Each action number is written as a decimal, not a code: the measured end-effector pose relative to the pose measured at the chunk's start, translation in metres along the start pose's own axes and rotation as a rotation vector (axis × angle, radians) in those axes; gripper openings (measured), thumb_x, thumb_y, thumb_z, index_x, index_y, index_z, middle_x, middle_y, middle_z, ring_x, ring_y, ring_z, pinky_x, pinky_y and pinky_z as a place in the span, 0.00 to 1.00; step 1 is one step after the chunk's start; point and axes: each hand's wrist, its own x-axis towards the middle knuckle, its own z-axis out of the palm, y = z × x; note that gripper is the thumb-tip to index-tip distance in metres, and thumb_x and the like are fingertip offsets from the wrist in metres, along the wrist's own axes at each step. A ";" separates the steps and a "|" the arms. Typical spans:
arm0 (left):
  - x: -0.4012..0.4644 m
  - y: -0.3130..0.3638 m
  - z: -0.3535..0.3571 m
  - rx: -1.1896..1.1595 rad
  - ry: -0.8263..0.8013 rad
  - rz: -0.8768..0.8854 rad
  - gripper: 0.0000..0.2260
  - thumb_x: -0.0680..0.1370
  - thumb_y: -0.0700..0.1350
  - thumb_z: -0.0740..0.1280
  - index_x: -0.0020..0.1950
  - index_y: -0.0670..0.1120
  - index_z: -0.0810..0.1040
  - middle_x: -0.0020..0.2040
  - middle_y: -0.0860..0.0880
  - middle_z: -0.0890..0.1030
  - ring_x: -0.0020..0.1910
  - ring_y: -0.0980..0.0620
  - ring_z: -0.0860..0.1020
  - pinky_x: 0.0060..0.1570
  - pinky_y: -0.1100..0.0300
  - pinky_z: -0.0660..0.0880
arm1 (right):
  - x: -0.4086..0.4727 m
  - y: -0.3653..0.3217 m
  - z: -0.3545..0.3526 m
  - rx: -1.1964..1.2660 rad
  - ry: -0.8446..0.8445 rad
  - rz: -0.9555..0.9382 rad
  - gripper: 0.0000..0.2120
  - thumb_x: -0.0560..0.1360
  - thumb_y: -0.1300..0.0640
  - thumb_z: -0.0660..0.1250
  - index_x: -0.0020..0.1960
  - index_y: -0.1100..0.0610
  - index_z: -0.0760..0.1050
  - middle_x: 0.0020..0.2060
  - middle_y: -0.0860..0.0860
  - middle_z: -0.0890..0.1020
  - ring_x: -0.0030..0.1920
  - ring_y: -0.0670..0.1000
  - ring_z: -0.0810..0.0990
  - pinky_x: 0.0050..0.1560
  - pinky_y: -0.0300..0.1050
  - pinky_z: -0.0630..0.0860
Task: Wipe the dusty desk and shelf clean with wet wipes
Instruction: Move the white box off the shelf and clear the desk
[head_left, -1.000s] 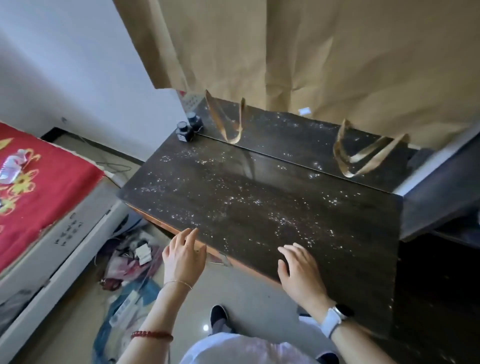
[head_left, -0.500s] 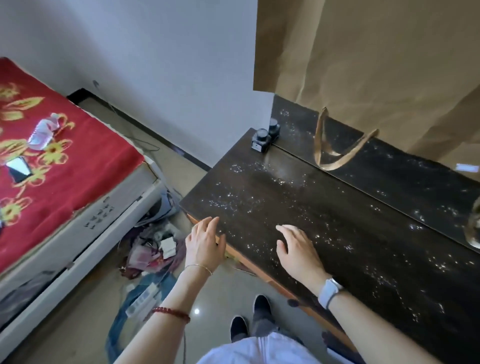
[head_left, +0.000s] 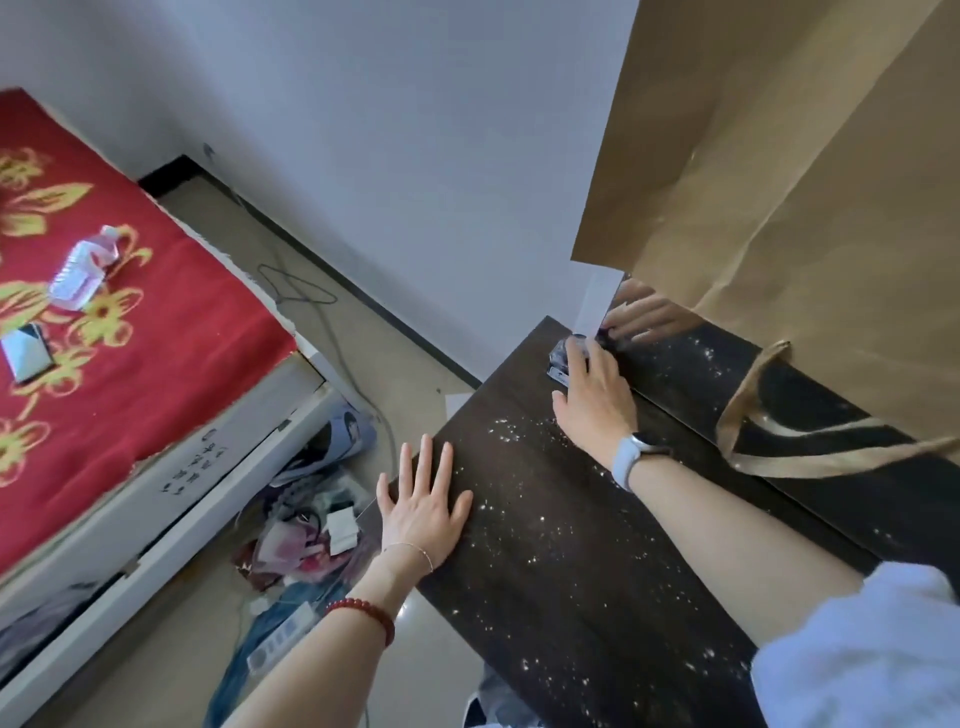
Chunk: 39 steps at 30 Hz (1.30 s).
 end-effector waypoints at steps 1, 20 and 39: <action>-0.002 -0.001 0.003 0.014 0.015 0.001 0.31 0.72 0.64 0.36 0.73 0.54 0.37 0.75 0.51 0.36 0.73 0.49 0.33 0.70 0.43 0.38 | 0.004 -0.001 0.001 -0.024 -0.009 -0.001 0.29 0.74 0.56 0.64 0.71 0.60 0.55 0.67 0.61 0.62 0.65 0.60 0.64 0.58 0.50 0.69; -0.008 0.003 -0.013 -0.006 -0.007 0.020 0.27 0.79 0.59 0.47 0.74 0.53 0.41 0.76 0.49 0.39 0.74 0.47 0.36 0.71 0.42 0.39 | -0.055 -0.002 0.000 0.437 -0.001 0.066 0.25 0.74 0.56 0.66 0.68 0.53 0.60 0.60 0.59 0.67 0.58 0.57 0.71 0.56 0.48 0.73; -0.237 0.146 0.080 -0.253 0.150 0.664 0.16 0.76 0.47 0.62 0.63 0.45 0.73 0.64 0.45 0.73 0.65 0.44 0.68 0.62 0.47 0.65 | -0.482 0.073 -0.020 0.584 0.342 0.806 0.31 0.68 0.54 0.73 0.67 0.58 0.64 0.59 0.54 0.73 0.60 0.52 0.72 0.56 0.32 0.63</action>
